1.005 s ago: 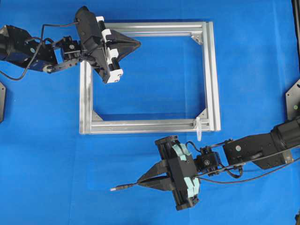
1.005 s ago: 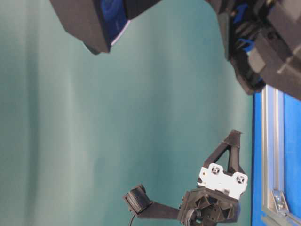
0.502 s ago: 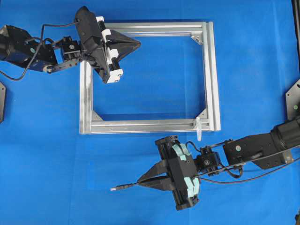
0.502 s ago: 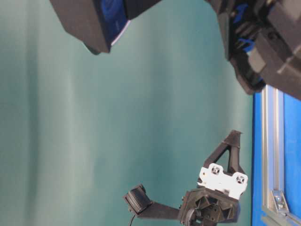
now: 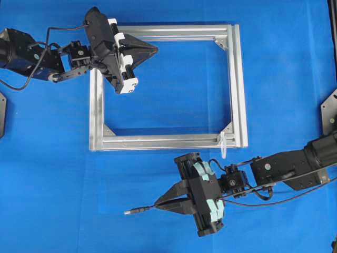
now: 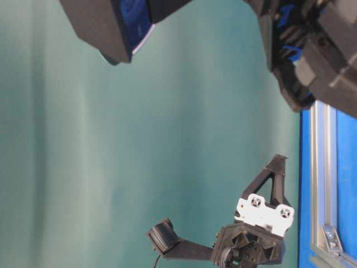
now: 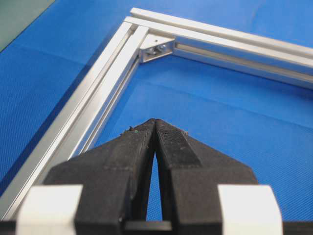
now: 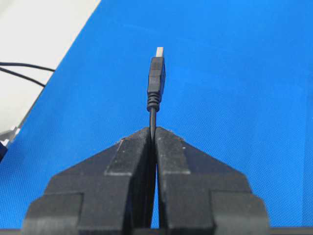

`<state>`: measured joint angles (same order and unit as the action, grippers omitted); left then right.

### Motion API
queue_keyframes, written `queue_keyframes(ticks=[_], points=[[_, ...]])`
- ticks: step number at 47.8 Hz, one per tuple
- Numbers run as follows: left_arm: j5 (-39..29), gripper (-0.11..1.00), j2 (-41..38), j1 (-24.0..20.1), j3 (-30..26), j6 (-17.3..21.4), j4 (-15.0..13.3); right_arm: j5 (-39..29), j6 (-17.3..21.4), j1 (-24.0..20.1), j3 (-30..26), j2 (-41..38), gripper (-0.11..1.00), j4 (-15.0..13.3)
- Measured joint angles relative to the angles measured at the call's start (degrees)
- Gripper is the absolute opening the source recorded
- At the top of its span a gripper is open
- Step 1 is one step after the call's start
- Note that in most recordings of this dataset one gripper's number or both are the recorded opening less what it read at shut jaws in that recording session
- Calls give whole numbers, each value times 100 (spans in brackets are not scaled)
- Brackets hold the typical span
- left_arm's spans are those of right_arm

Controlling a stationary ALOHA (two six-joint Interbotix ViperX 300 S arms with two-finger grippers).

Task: Insert the wire through the string loop located on the right side.
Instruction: 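Lift the cable plug with the right gripper, pointing it left, then swing the right gripper right and turn the plug toward the zip-tie loop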

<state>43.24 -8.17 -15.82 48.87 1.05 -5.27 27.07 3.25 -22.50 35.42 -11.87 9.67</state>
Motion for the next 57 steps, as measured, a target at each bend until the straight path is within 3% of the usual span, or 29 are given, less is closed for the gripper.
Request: queue_keyframes(ticks=[32,44,57], points=[[-9,0,0,0,0,0,0,0,9,0,97,26,-4,18],[-9,0,0,0,0,9,0,97,26,-9,782,422,-4,211],[-9,0,0,0,9,9,-9,536,44,-132,2145,1274,-4,650]])
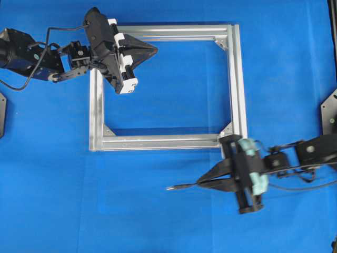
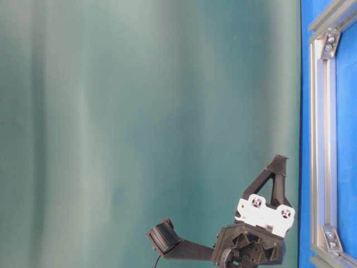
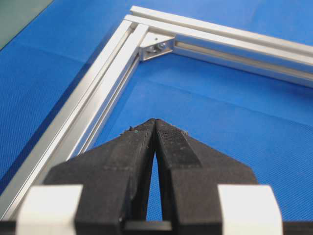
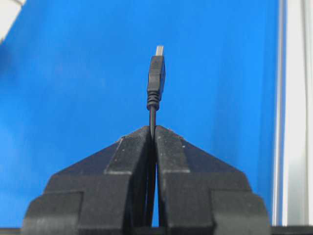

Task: Insert the wire through the string loop located on the right side.
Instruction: 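Swing the right gripper right and turn the plug toward the zip-tie loop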

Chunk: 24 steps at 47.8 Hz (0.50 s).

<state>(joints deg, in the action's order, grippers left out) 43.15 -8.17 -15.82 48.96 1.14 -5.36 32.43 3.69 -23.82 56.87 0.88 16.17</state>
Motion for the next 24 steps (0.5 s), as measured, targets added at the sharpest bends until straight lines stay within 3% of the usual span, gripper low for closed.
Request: queue_keyframes(ticks=[12,24], points=[[0,0,0,0,0,0,18,185,-9,-299,1178,1002,-4,123],[0,0,9,0,0,0,18,35,0,-325,1934,1846,-4,123]])
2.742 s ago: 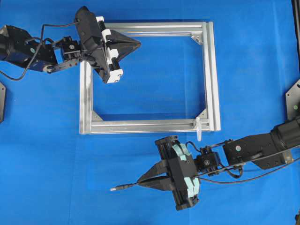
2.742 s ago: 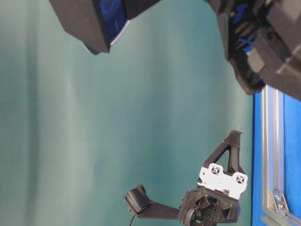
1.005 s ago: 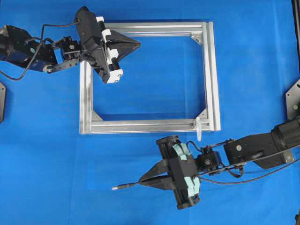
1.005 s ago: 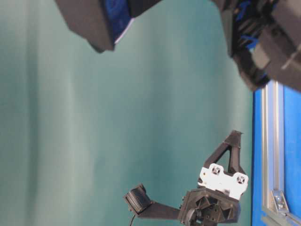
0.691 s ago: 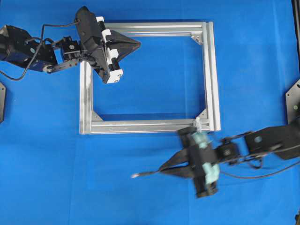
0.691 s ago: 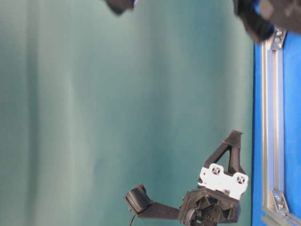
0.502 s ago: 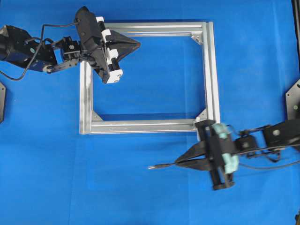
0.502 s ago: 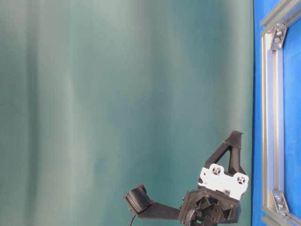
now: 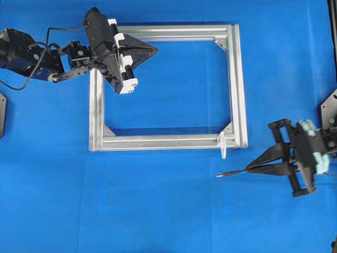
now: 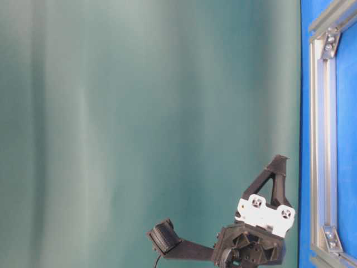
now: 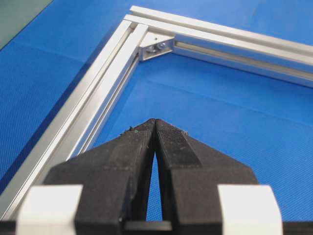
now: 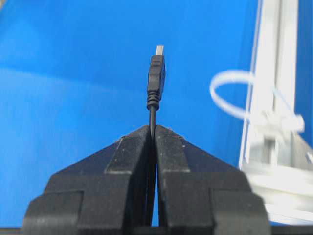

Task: Insert the wire through the string loop located on the right side.
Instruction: 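Swing the right gripper right and turn the plug toward the zip-tie loop, then push the plug leftward through the white zip-tie loop with the right gripper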

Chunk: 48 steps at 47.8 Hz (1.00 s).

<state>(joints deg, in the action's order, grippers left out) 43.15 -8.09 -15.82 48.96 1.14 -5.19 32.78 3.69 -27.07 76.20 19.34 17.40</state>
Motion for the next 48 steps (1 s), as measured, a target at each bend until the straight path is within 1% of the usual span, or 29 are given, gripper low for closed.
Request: queue_keyframes(ticks=[10,34,41,48], points=[[0,0,-9,0,0,0,0,-18,0,0,316,422,-4,0],[0,0,0,0,0,0,0,-9,-9,9,387,431,-4,0],[-9,0,0,0,0,0,0,-9,-9,185,448,431,-4,62],[0,0,0,0,0,0,9,9,-18,404,527,431,-4,185]])
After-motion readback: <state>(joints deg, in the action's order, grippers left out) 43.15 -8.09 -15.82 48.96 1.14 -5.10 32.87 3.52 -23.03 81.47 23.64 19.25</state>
